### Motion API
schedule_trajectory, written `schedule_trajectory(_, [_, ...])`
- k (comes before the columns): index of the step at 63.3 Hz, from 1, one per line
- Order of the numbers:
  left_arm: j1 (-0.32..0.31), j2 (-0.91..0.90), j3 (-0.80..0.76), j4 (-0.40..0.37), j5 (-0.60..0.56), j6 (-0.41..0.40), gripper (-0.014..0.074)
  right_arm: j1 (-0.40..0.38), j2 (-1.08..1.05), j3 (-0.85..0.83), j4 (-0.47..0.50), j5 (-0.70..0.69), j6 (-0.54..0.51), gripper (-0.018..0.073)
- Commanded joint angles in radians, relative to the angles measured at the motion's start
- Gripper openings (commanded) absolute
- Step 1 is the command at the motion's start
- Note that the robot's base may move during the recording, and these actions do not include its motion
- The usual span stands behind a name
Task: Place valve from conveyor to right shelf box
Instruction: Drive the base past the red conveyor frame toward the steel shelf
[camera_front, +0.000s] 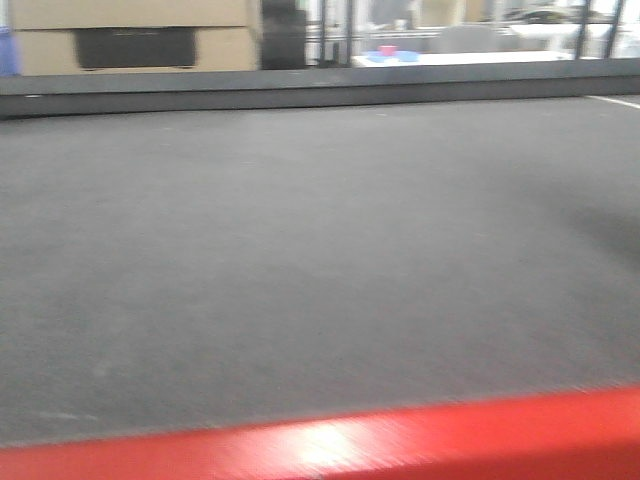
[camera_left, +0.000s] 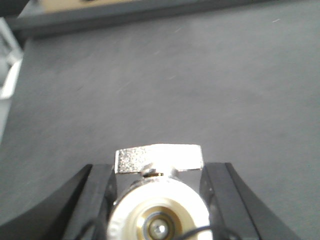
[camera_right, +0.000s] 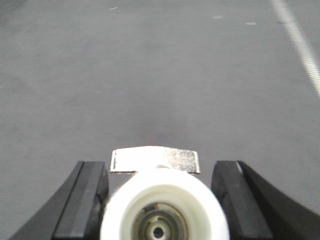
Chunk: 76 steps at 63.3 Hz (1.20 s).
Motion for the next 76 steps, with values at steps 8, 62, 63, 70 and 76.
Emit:
schedule_trajectory(8, [-0.006, -0.009, -0.008, -0.014, -0.061, -0.008, -0.0111, -0.002, -0.013, -0.017, -0.007, -0.117, -0.007, -0.0154])
schedule_trajectory(62, [-0.006, -0.009, -0.008, -0.014, -0.061, -0.008, -0.0111, -0.002, -0.013, -0.017, -0.007, -0.128, -0.007, -0.0154])
schedule_trajectory(63, [-0.006, -0.009, -0.008, -0.014, -0.061, -0.008, -0.0111, -0.002, -0.013, -0.017, -0.007, -0.128, -0.007, -0.0154])
schedule_trajectory(70, [-0.006, -0.009, -0.008, -0.014, -0.061, -0.008, -0.0111, -0.002, -0.013, -0.017, -0.007, -0.128, -0.007, -0.0154])
schedule_trajectory(76, [-0.006, -0.009, -0.008, -0.014, -0.061, -0.008, -0.0111, -0.002, -0.013, -0.017, -0.007, -0.128, -0.007, -0.0154])
